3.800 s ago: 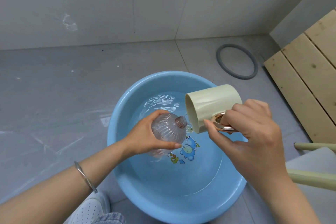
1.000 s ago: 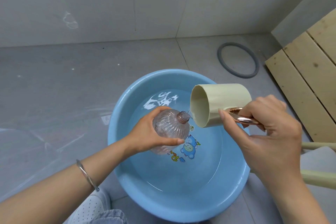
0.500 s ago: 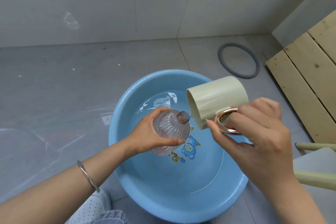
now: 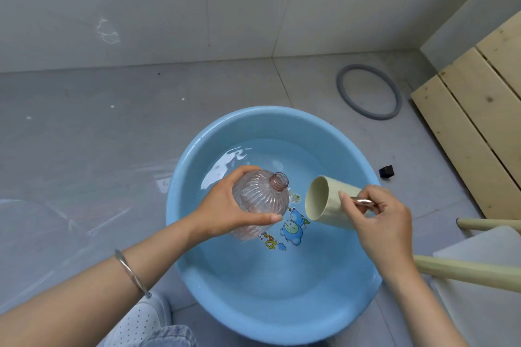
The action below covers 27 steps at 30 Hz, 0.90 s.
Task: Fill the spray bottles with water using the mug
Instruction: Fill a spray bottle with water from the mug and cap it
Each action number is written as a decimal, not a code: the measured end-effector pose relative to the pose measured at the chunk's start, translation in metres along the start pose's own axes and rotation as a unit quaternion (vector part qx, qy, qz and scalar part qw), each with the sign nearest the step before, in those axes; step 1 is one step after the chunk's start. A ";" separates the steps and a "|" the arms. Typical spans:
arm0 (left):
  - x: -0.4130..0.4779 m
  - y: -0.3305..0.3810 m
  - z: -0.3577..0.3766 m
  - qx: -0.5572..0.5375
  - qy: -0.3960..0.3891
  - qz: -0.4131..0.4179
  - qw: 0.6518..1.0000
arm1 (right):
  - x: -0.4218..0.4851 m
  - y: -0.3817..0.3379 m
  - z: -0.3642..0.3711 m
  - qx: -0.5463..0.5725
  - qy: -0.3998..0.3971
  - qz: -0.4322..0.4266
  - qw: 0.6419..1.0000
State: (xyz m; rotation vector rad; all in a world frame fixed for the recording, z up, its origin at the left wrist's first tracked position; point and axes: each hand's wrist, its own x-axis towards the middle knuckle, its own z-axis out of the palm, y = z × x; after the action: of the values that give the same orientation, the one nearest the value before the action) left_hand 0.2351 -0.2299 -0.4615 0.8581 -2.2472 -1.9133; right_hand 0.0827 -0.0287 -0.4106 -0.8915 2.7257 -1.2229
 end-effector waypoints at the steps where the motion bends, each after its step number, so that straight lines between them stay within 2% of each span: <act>1: 0.000 0.000 0.000 -0.003 0.001 0.000 1.000 | -0.002 0.006 0.003 -0.018 -0.012 -0.008 1.000; 5: 0.000 -0.001 0.002 -0.006 0.004 0.001 1.000 | -0.009 0.022 0.015 -0.080 -0.045 -0.028 0.995; 16: 0.001 -0.002 0.004 0.000 0.005 0.000 1.000 | -0.014 0.033 0.027 -0.106 -0.061 -0.023 0.992; 19: 0.001 -0.002 0.003 -0.002 0.004 0.002 1.000 | -0.014 0.030 0.024 -0.078 -0.050 -0.003 0.996; 24: 0.000 -0.002 0.003 0.007 0.008 0.003 1.000 | -0.011 0.020 0.007 0.025 -0.003 0.084 0.996; 27: 0.000 -0.001 0.002 0.007 0.006 0.002 1.000 | -0.005 0.006 -0.007 0.079 0.018 0.094 0.992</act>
State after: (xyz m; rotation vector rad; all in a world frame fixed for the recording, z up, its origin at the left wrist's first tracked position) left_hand 0.2350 -0.2279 -0.4628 0.8634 -2.2555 -1.8882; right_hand 0.0819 -0.0182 -0.4112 -0.5887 2.6206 -1.4035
